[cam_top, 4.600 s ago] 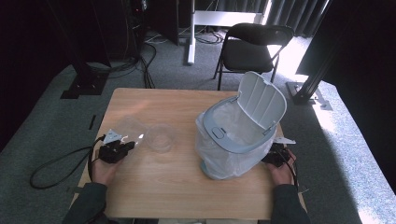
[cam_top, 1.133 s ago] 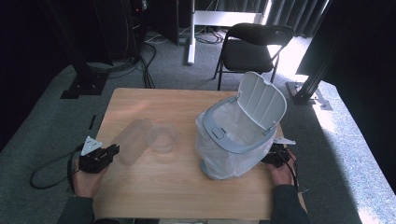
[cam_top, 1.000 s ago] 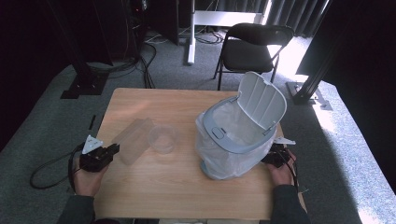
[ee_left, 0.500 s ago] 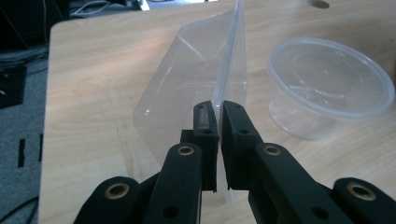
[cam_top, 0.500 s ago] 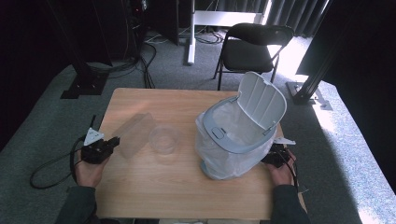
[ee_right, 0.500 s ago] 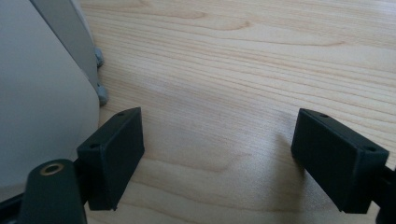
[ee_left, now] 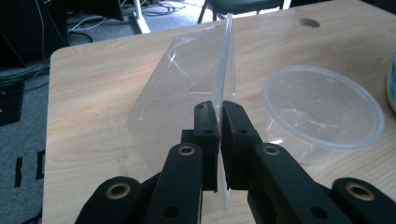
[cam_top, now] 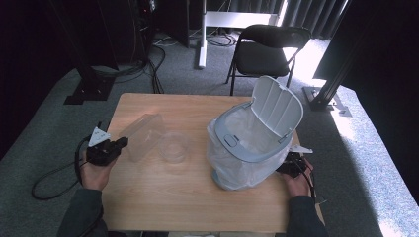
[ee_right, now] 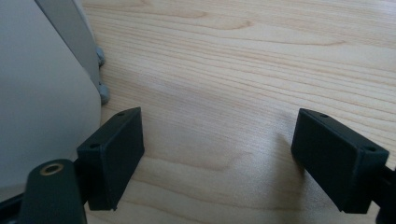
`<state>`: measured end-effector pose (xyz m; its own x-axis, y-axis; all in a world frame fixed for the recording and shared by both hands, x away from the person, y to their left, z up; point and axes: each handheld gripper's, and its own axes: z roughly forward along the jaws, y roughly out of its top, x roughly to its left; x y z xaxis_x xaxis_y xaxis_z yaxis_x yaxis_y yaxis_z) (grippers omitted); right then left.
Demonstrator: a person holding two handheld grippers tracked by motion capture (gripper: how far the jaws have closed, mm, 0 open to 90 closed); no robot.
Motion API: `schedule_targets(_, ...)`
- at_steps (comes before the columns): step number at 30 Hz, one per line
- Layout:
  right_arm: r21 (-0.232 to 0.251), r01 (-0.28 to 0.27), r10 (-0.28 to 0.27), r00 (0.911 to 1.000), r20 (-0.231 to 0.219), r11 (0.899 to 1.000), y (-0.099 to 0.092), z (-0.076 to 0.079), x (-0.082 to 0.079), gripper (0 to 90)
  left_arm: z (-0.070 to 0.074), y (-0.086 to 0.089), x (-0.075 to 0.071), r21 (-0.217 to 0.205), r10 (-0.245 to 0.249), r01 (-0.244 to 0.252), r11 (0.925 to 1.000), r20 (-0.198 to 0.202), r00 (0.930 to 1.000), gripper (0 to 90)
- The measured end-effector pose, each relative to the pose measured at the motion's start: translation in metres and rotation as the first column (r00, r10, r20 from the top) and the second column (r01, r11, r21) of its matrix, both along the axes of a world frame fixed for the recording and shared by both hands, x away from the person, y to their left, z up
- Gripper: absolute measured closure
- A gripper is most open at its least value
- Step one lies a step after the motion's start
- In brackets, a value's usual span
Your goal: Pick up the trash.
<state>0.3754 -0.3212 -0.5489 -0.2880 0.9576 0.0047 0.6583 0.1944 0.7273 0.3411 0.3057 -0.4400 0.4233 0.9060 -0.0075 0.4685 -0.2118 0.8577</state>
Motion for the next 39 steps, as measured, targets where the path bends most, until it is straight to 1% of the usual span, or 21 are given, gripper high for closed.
schedule_targets(6,0.0,0.001,-0.001,1.0,0.001,1.0,0.0,0.0,0.0,16.2,0.009,0.001,0.003,-0.005,-0.007,0.007,1.0,0.018,0.9998,86.0)
schedule_targets(13,-0.001,0.0,0.0,1.0,0.002,1.0,0.0,0.0,0.0,16.1,0.022,0.0,0.005,-0.01,-0.027,0.028,0.9996,0.04,0.9988,86.1)
schedule_targets(29,-0.001,0.0,0.0,1.0,0.003,1.0,0.0,0.0,-0.001,16.1,0.034,-0.006,0.009,-0.008,-0.058,0.058,0.9983,0.059,0.9966,86.1)
schedule_targets(39,0.0,0.0,0.0,1.0,0.002,1.0,0.0,0.0,-0.001,16.2,0.047,-0.012,0.011,-0.002,-0.08,0.08,0.9968,0.086,0.9931,86.2)
